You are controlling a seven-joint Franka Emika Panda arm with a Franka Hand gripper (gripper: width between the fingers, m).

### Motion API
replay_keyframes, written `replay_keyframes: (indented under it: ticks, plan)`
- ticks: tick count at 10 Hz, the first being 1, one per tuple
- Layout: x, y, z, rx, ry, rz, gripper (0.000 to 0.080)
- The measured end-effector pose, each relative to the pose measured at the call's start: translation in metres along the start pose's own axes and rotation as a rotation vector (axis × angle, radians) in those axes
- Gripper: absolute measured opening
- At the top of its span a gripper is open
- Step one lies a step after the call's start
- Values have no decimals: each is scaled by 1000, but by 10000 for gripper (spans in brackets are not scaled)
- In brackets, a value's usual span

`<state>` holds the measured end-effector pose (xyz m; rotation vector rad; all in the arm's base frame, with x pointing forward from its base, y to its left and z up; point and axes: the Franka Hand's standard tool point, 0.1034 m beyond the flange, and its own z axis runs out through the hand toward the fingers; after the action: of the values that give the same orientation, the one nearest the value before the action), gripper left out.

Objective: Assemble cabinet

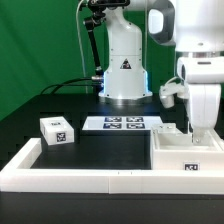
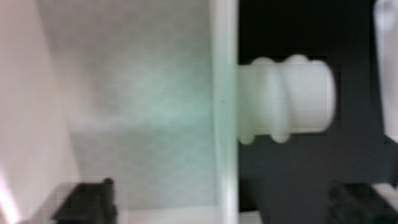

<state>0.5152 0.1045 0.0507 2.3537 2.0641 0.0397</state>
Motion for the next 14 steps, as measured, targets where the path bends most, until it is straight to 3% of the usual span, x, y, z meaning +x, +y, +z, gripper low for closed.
replay_keyframes:
  ticks: [1,2,3,6,11,14]
  plan:
    - [-2,-7,-9,-13,1,26,719]
    - [-3,-18,-18,-29,6,49,785]
    - [-3,-29,-21,-29,4,63,785]
    - [9,-73,-14,-19,17,155,796]
    - [4,-75,-8,-17,21,150,796]
    - [22,-103,0,-19,50,124,796]
